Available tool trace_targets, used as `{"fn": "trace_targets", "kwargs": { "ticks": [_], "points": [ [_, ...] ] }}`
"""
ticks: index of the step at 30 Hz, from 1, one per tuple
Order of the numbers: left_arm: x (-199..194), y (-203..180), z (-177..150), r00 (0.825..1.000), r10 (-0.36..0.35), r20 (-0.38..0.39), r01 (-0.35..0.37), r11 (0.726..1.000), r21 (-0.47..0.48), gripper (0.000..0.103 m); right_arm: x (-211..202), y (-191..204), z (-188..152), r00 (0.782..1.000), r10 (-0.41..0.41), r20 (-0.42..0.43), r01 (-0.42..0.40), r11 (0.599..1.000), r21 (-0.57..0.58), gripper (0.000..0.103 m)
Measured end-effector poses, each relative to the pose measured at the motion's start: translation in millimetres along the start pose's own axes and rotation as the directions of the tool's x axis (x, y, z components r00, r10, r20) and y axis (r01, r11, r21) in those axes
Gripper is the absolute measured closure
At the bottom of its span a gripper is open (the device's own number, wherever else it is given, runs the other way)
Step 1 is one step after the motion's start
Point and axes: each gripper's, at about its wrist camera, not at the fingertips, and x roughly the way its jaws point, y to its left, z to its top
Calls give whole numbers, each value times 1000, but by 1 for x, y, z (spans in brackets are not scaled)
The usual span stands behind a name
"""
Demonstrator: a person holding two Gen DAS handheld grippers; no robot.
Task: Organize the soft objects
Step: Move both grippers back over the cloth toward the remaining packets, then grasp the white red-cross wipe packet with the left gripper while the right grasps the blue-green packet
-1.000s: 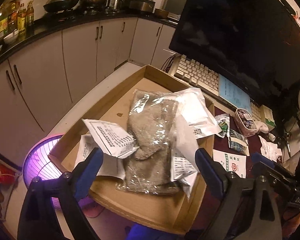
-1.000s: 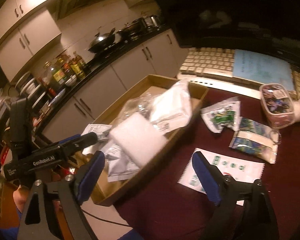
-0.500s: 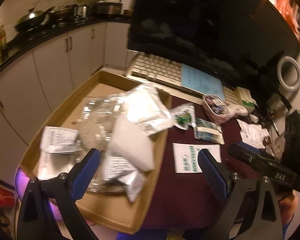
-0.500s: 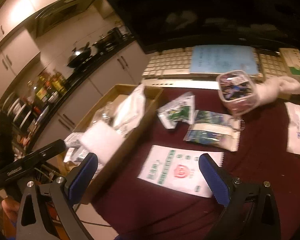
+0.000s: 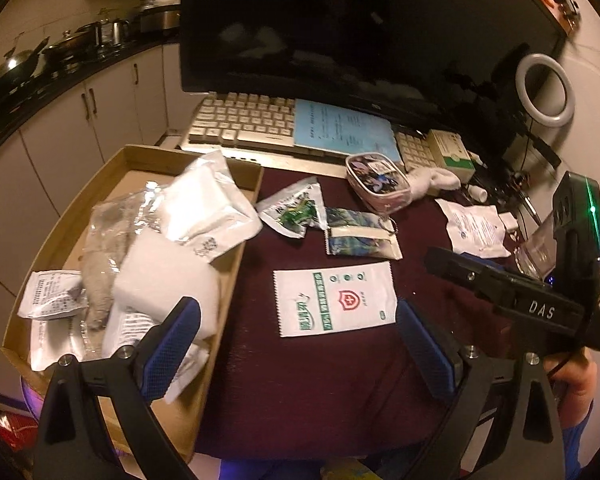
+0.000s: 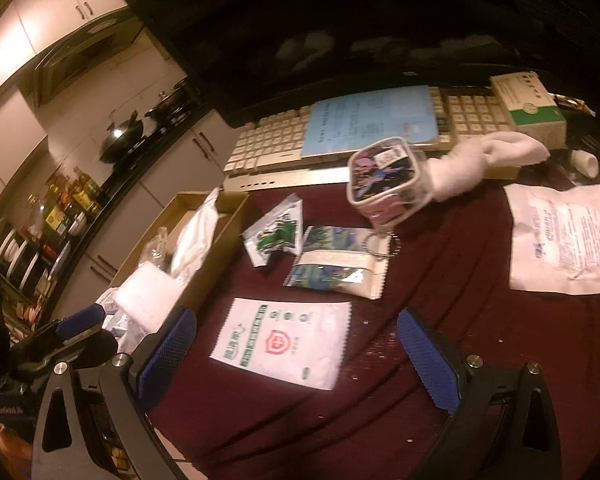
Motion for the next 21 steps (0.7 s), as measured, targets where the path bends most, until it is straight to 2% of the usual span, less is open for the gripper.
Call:
{"fn": "trace_targets", "kwargs": {
  "ticks": [6, 15, 21],
  "points": [
    [16, -15, -1, 999, -16, -43, 18, 999, 32, 5, -6, -19, -1, 1000, -27, 4, 27, 999, 40, 1],
    [69, -48, -4, 986, 18, -168, 14, 982, 186, 5, -18, -48, 4, 995, -94, 16, 92, 992, 81, 1],
    [88, -54, -7, 980, 40, -196, -1, 981, 193, 5, -22, -61, 6, 992, -122, 15, 119, 987, 108, 1]
  ]
}}
